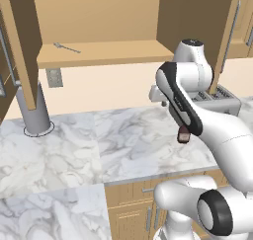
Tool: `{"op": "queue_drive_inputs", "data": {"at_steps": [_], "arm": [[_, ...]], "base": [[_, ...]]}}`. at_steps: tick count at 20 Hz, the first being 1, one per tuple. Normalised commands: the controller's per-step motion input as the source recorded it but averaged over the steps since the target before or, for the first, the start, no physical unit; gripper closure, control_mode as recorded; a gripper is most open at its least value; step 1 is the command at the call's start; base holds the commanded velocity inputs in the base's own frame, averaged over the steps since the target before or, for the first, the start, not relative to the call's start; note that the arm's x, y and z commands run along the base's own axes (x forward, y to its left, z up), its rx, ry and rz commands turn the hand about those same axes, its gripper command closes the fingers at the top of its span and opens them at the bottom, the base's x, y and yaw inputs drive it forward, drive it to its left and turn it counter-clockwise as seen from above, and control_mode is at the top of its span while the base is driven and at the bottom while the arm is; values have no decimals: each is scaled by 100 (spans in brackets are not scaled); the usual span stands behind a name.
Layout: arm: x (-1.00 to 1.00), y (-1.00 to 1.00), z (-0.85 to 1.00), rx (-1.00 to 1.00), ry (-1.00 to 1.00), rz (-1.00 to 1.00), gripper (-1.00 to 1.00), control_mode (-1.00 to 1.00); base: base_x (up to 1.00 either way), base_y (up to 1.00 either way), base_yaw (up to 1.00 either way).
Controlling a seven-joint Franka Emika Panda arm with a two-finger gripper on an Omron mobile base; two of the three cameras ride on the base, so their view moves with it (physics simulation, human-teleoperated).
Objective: Pick the shaker and ketchup from the counter and place them in the cabinet.
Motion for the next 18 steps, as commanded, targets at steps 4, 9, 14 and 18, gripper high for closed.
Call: {"op": "queue_drive_inputs", "data": {"at_steps": [4,9,14,18], "arm": [[-20,0,0,0,0,0,-100,-100],[-46,0,0,0,0,0,-100,-100],[-36,0,-9,0,0,0,-100,-100],[-44,0,-17,0,-1,0,-100,-100]], "base": [[0,0,0],[0,0,0],[0,0,0],[0,0,0]]}}
